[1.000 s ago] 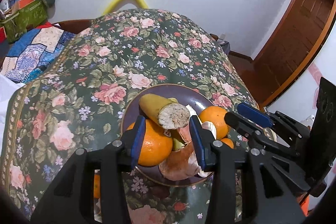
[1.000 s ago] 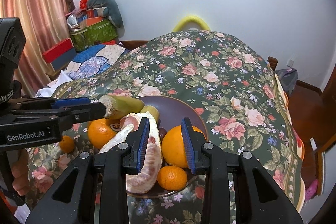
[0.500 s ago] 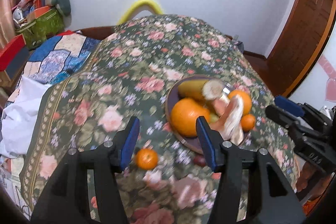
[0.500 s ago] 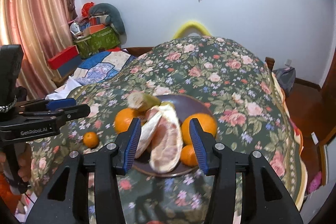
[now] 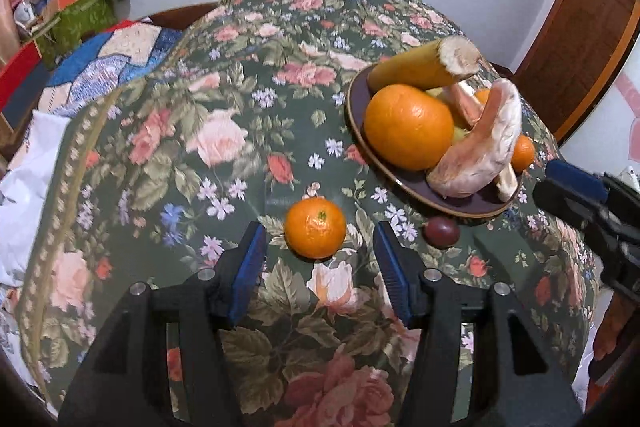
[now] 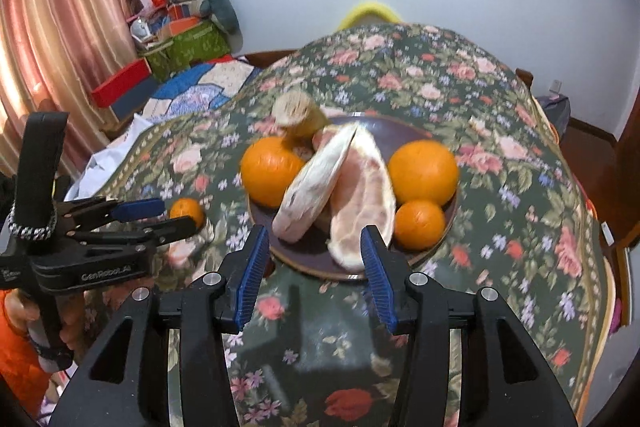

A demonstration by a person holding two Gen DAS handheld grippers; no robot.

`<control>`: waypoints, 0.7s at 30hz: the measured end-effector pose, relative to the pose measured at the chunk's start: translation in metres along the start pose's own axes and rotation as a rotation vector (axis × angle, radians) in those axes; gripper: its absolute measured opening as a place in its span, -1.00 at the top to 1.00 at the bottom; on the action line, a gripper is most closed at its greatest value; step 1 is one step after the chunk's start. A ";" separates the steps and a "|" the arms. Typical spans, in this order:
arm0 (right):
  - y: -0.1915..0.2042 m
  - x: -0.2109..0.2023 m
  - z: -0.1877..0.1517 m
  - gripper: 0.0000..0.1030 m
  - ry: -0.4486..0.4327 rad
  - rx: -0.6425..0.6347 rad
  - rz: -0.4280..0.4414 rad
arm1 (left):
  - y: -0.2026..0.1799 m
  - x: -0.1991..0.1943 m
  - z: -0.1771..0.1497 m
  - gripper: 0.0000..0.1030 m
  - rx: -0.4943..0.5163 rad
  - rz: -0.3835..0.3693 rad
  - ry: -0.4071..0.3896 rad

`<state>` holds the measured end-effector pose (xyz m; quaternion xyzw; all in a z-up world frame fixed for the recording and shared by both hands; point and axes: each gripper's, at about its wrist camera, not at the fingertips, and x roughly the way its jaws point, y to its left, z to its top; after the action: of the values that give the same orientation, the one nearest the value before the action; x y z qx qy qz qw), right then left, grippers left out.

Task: Organize fruits
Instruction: 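Grasp a small mandarin from the cloth with the left tool, then grasp another dark brown fruit with the right tool while the left tool holds the mandarin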

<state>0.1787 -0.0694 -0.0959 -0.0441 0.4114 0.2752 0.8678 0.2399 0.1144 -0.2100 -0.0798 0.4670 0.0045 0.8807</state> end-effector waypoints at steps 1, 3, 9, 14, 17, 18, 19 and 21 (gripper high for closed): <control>0.002 0.002 -0.002 0.14 0.008 0.002 0.001 | 0.001 0.002 0.000 -0.08 -0.005 -0.005 0.003; 0.004 0.006 -0.005 0.14 0.021 0.005 0.000 | 0.002 0.005 0.000 -0.07 -0.011 -0.019 0.005; 0.015 0.013 -0.009 0.14 0.048 0.004 -0.007 | 0.001 0.011 0.002 0.35 -0.005 -0.014 -0.005; 0.022 0.020 -0.013 0.14 0.072 0.029 0.010 | 0.005 0.004 -0.002 0.36 -0.009 -0.035 -0.013; 0.028 0.025 -0.017 0.14 0.094 0.028 0.013 | 0.003 -0.006 -0.007 0.36 0.010 -0.046 -0.031; 0.030 0.026 -0.018 0.14 0.099 0.027 0.014 | 0.001 -0.010 -0.010 0.36 0.022 -0.045 -0.038; 0.032 0.028 -0.018 0.14 0.105 0.025 0.017 | -0.001 -0.014 -0.011 0.36 0.030 -0.045 -0.044; 0.036 0.030 -0.019 0.14 0.114 0.023 0.018 | -0.004 -0.021 -0.015 0.36 0.043 -0.055 -0.055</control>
<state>0.1622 -0.0312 -0.1257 -0.0461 0.4637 0.2751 0.8409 0.2156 0.1101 -0.2005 -0.0732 0.4404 -0.0274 0.8944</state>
